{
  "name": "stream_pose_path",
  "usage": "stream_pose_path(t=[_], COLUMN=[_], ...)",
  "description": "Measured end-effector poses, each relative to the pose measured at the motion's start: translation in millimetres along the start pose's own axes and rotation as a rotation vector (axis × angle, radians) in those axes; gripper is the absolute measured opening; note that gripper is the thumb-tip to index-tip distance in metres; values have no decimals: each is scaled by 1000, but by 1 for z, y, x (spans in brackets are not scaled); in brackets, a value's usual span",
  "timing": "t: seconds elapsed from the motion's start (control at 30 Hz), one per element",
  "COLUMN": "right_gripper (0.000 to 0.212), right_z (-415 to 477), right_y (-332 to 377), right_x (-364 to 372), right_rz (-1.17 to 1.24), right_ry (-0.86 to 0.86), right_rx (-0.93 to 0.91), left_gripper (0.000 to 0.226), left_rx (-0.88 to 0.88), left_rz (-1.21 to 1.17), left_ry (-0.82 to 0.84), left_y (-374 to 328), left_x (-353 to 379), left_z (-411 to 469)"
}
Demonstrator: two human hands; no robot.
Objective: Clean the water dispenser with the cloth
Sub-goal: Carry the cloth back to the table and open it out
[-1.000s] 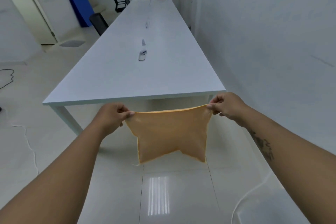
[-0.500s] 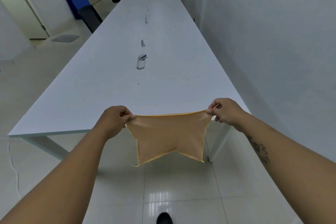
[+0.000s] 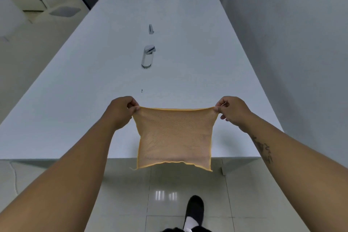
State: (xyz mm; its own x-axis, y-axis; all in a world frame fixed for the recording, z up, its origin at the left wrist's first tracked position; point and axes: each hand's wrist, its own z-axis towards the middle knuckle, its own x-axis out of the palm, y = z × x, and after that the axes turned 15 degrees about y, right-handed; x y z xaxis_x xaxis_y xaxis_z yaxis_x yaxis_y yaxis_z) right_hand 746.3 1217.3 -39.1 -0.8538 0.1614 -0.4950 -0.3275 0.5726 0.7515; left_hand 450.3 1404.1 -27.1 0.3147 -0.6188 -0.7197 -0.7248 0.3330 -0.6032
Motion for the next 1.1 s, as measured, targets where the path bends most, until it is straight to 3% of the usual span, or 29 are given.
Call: stream_pose_path(t=[0.43, 0.7, 0.8, 0.87, 0.97, 1.1], right_gripper=[5, 17, 17, 15, 30, 18], right_z=[65, 45, 39, 42, 55, 84], right_y=[-2, -61, -83, -88, -76, -48], right_x=[-8, 37, 58, 63, 57, 52], right_rz=[55, -182, -296, -311, -290, -180], right_ry=[20, 123, 235, 292, 308, 124], right_rx=[8, 89, 149, 207, 231, 124], left_gripper=[9, 29, 9, 15, 20, 14], left_rx=[-39, -109, -154, -188, -96, 229], left_rz=[-24, 35, 155, 204, 450, 434], left_ry=[32, 195, 249, 247, 146, 84], left_y=[17, 59, 73, 79, 71, 26], left_x=[1, 73, 95, 103, 111, 140], left_z=[55, 28, 16, 13, 17, 42])
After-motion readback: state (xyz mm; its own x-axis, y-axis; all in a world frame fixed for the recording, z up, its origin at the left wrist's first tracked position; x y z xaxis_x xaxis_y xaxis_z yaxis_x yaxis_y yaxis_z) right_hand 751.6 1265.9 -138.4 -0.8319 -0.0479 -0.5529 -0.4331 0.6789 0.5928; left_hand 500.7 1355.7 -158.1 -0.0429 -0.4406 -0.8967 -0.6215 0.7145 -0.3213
